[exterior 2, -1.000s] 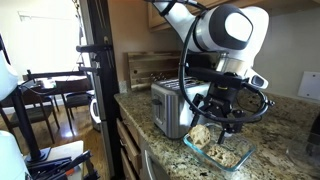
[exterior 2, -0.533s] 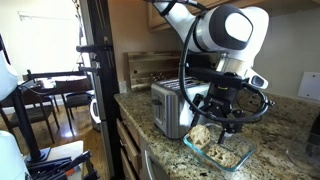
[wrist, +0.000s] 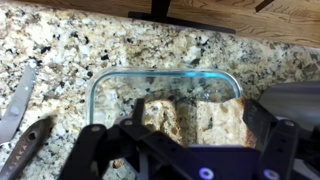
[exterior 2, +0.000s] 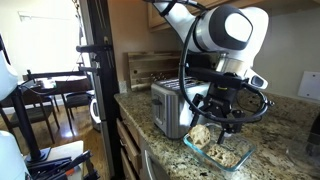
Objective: Put a slice of bread in the right compartment of the toaster
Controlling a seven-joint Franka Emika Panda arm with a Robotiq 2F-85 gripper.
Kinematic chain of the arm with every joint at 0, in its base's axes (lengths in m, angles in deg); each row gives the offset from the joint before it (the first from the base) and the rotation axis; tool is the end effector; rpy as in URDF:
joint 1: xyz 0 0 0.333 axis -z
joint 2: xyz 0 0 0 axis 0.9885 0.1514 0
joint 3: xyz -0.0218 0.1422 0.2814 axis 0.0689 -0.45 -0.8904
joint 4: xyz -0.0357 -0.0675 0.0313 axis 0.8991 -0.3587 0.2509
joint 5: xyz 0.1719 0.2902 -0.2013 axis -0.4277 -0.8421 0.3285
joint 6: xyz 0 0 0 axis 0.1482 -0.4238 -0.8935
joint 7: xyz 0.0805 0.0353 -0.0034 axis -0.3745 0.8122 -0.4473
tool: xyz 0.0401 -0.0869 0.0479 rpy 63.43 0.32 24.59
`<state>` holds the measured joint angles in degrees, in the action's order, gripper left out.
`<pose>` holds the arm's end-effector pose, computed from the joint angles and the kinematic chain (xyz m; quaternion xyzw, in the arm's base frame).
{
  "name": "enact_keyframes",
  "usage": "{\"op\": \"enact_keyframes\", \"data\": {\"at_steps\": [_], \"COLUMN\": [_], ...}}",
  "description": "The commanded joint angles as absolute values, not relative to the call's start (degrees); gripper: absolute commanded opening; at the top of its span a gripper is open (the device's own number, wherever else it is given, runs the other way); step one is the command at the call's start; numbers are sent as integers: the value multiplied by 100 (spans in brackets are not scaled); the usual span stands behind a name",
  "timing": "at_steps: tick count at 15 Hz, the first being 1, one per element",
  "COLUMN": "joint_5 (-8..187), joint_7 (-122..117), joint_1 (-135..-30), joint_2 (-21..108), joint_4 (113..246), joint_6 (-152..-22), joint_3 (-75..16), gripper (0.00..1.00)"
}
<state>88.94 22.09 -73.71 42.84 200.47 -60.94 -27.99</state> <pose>0.5439 -0.1279 0.3037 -0.9809 -0.0695 0.1806 0.0206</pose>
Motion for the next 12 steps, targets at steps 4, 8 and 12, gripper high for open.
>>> {"op": "enact_keyframes", "data": {"at_steps": [4,8,12], "joint_5": [8525,8345,8258], "joint_7": [2717,2932,3123], "joint_1": [-7199,-7151,-7110], "joint_2": [4278,4381,4551], "joint_4": [19878,19717,19578], "joint_6": [-5831,-5775,-5658], "joint_3": [-2874,-2868,-2883], "gripper": [100,100,100]}}
